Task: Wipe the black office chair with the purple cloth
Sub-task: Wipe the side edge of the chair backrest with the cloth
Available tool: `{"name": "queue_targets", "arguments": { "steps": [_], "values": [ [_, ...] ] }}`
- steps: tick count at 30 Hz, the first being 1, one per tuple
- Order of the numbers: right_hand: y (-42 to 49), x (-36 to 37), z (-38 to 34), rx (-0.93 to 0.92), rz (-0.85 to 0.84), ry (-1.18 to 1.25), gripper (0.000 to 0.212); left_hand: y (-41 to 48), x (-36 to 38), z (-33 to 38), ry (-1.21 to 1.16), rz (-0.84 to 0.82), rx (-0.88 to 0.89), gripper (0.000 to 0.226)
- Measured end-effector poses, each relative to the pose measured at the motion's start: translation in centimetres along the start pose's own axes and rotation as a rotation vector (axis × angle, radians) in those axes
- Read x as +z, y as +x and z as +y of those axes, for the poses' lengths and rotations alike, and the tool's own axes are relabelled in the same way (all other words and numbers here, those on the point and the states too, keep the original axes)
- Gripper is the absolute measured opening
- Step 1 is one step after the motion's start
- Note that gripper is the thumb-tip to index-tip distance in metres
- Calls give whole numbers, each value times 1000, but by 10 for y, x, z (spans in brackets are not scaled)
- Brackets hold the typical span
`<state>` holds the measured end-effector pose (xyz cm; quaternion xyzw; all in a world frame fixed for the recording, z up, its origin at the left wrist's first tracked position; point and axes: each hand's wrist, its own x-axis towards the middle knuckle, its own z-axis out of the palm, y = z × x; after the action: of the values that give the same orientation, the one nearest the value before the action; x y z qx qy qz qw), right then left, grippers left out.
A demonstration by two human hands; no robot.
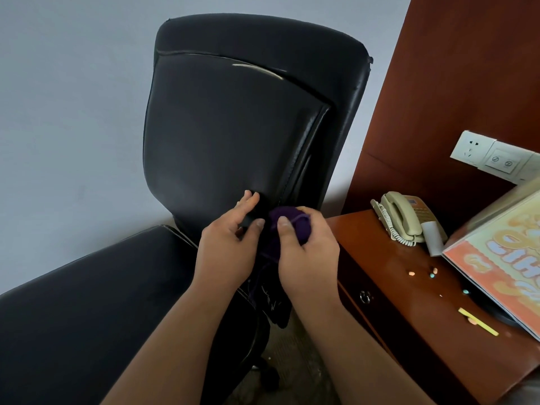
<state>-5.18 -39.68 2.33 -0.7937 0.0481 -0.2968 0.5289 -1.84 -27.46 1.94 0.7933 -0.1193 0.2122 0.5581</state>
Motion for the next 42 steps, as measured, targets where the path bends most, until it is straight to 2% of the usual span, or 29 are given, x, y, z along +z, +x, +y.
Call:
{"name": "queue_targets", "arguments": {
  "steps": [4, 9, 17, 21, 26, 29, 35, 39, 42],
  "values": [
    [-22, 6, 13, 49, -93, -120, 27, 0, 0, 1, 3, 0, 1, 49],
    [-33, 4, 27, 92, -168, -134, 21, -2, 0, 1, 10, -9, 4, 49],
    [-1, -2, 14, -36, 53, -104, 11, -1, -2, -1, 22, -3, 19, 49],
    [-30, 9, 34, 51, -71, -182, 23, -1, -2, 0, 26, -6, 6, 48],
    [-45, 5, 56, 152, -248, -278, 26, -4, -2, 3, 33, -9, 14, 48],
    [-39, -2, 50, 101, -184, -210, 24, -6, -3, 5, 67, -9, 36, 48],
    [-9, -7, 12, -142, 29, -57, 18, -17, 3, -1, 164, 40, 74, 47],
    [-25, 1, 27, -178, -16, -82, 21, -22, 0, -11, 170, 95, -54, 42],
    [-41, 8, 46, -155, -79, -88, 26, -25, -7, -19, 195, 18, -159, 43]
  ]
}}
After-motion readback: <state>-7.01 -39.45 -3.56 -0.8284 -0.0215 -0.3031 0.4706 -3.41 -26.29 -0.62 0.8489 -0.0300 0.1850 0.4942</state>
